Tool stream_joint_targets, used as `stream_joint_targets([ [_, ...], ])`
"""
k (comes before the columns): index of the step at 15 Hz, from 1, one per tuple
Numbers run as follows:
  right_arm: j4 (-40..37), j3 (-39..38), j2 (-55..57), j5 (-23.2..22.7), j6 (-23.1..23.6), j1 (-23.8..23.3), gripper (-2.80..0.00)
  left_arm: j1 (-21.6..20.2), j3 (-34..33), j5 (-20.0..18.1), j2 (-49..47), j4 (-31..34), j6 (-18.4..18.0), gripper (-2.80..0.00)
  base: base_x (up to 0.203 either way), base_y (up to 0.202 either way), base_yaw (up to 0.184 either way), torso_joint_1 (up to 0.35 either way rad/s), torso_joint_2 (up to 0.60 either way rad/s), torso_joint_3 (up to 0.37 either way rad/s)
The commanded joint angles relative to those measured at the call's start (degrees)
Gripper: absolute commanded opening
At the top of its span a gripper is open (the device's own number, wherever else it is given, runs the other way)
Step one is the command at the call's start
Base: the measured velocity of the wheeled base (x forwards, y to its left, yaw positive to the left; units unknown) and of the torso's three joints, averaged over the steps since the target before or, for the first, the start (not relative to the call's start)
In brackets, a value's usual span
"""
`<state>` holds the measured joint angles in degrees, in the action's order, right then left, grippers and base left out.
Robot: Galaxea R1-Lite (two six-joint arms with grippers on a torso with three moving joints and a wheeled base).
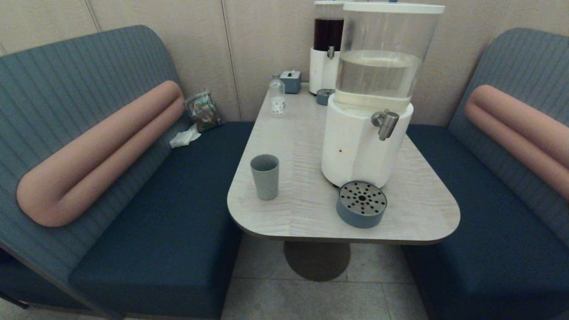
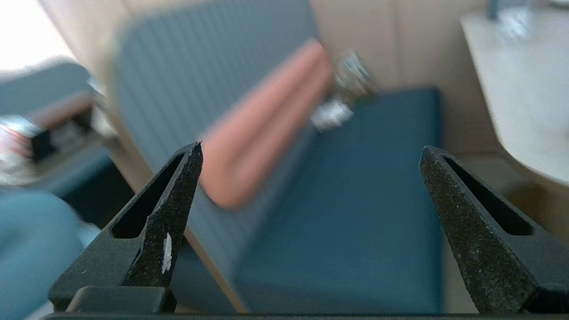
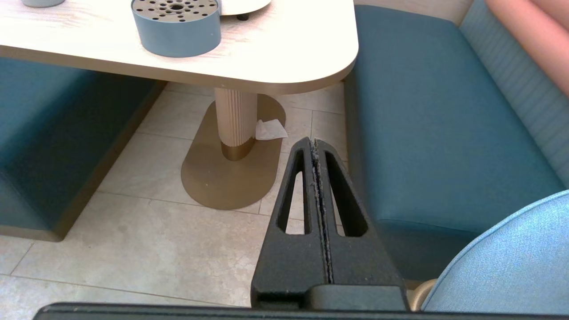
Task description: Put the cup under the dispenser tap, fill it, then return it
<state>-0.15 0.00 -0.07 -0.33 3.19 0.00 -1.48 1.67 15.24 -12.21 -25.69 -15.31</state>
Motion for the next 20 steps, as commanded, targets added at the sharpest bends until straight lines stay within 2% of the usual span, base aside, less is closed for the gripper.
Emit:
stream_joint_targets([
  [1, 0.0, 0.0, 0.0, 0.0, 0.1, 0.0, -2.8, 0.1, -1.2, -0.5, 0.9, 0.7, 2.4, 0.0, 0.0, 0.0, 0.0, 0.0, 0.0, 0.0],
  [5, 0.1, 0.0, 0.0, -0.1, 0.1, 0.0, -2.8, 1.7, -1.7, -4.5, 5.9, 8.8, 5.1, 0.0, 0.0, 0.0, 0.0, 0.0, 0.0, 0.0],
  [8, 0.0, 0.0, 0.0, 0.0, 0.1, 0.0, -2.8, 1.7, -1.1, -9.0, 12.5, 20.1, 5.5, 0.0, 0.0, 0.0, 0.0, 0.0, 0.0, 0.0],
  [10, 0.0, 0.0, 0.0, 0.0, 0.1, 0.0, -2.8, 1.7, -1.2, -10.4, 12.3, 20.4, 8.2, 0.0, 0.0, 0.0, 0.0, 0.0, 0.0, 0.0],
  [13, 0.0, 0.0, 0.0, 0.0, 0.1, 0.0, -2.8, 1.7, -1.5, -13.6, 12.3, 20.7, 10.0, 0.0, 0.0, 0.0, 0.0, 0.0, 0.0, 0.0],
  [14, 0.1, 0.0, 0.0, 0.0, 0.1, 0.0, -2.8, 1.7, -1.6, -14.0, 12.3, 21.0, 10.3, -1.01, 0.0, 0.0, 0.0, 0.0, 0.0, 0.0],
  [15, 0.0, 0.0, 0.0, 0.0, 0.1, 0.0, -2.8, 1.7, -1.6, -14.4, 12.3, 21.2, 11.1, -2.8, 0.0, 0.0, 0.0, 0.0, 0.0, 0.0],
  [17, 0.0, 0.0, 0.0, 0.0, 0.1, 0.0, -2.8, 1.7, -1.6, -14.9, 12.3, 22.8, 14.8, -2.8, 0.0, 0.0, 0.0, 0.0, 0.0, 0.0],
  [20, 0.0, 0.0, 0.0, 0.0, 0.1, 0.0, -2.8, 1.7, -1.6, -15.0, 12.3, 23.9, 16.2, -2.8, 0.0, 0.0, 0.0, 0.0, 0.0, 0.0],
])
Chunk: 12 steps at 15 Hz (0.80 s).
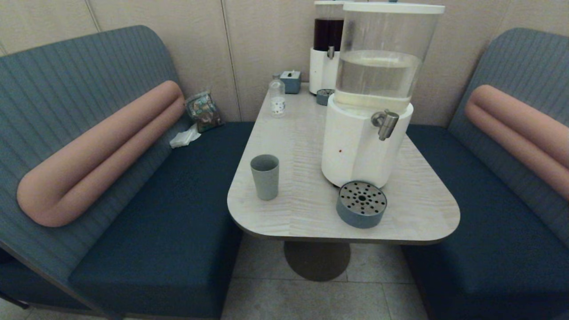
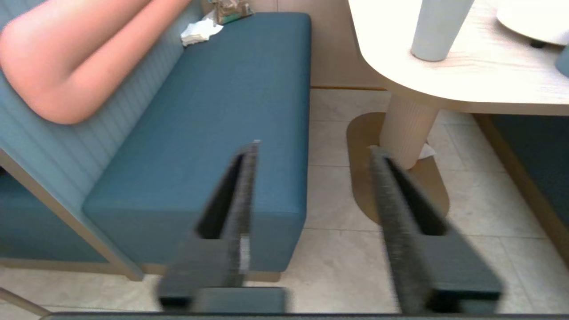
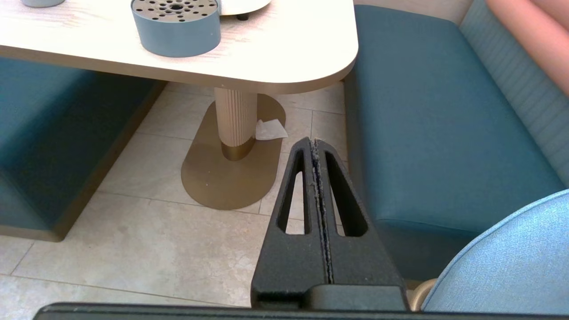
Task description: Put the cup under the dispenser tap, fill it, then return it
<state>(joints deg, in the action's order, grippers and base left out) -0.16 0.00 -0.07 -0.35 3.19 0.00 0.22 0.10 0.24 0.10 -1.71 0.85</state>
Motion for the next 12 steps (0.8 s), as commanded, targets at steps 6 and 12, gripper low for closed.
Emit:
stream_joint_targets([
  [6, 0.0, 0.0, 0.0, -0.1, 0.1, 0.0, -2.8, 0.0, 0.0, 0.1, 0.0, -0.1, 0.1, -2.8, 0.0, 0.0, 0.0, 0.0, 0.0, 0.0],
  [12, 0.0, 0.0, 0.0, 0.0, 0.1, 0.0, -2.8, 0.0, 0.0, 0.0, 0.0, 0.0, 0.2, -2.8, 0.0, 0.0, 0.0, 0.0, 0.0, 0.0],
])
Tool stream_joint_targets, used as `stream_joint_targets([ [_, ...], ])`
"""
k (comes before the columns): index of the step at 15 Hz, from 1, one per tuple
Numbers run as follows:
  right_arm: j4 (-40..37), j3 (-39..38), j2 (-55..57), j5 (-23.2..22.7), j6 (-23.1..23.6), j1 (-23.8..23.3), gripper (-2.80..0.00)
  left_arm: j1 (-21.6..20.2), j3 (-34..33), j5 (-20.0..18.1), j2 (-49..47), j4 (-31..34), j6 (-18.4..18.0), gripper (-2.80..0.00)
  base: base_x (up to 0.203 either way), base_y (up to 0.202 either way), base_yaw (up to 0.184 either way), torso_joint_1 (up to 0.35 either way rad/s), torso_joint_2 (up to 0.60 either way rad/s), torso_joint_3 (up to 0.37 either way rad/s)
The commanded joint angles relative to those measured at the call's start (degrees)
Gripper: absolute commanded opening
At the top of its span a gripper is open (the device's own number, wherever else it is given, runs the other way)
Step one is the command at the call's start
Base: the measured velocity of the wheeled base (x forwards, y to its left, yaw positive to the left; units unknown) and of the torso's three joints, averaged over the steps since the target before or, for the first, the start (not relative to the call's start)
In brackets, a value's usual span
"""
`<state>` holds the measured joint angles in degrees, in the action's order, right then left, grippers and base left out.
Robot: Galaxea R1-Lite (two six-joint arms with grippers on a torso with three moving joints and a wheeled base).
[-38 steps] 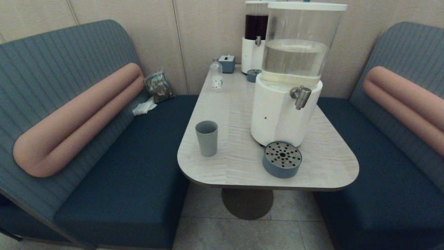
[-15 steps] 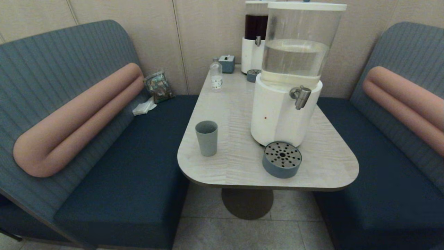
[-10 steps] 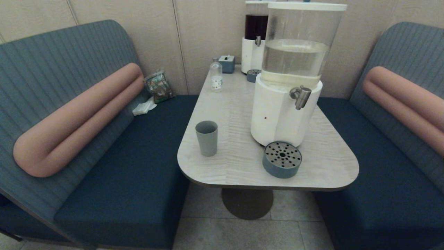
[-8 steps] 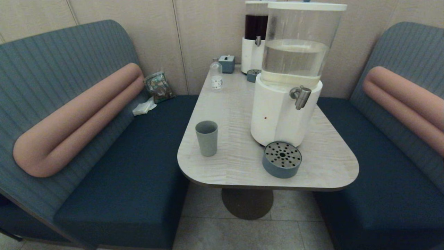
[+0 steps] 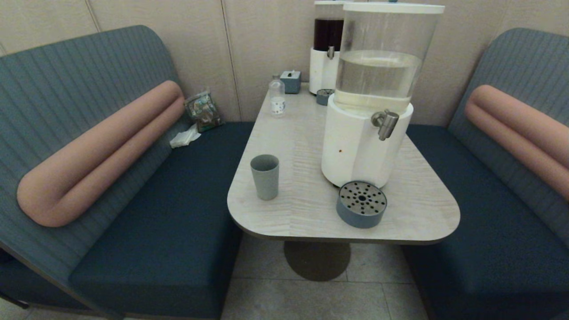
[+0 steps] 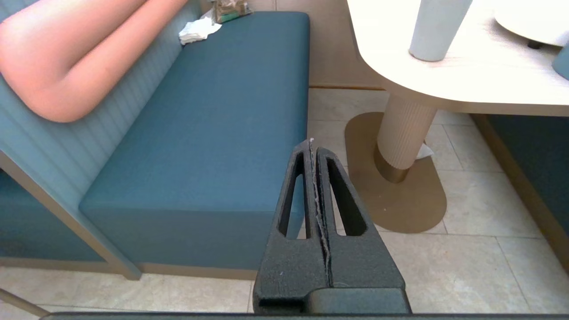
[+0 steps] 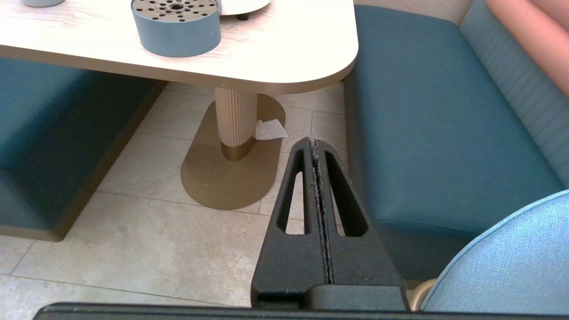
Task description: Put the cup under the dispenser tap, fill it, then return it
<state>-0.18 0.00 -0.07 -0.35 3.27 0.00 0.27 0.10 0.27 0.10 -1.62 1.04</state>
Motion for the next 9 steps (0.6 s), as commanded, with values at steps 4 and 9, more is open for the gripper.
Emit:
stream_joint_targets([
  [4, 0.1, 0.0, 0.0, -0.1, 0.2, 0.0, -2.8, 0.0, 0.0, 0.0, 0.0, 0.0, 0.0, -2.8, 0.0, 0.0, 0.0, 0.0, 0.0, 0.0],
  [9, 0.1, -0.1, 0.0, 0.1, -1.9, 0.0, -2.8, 0.0, 0.0, 0.0, 0.0, 0.0, 0.0, -2.8, 0.0, 0.0, 0.0, 0.0, 0.0, 0.0],
])
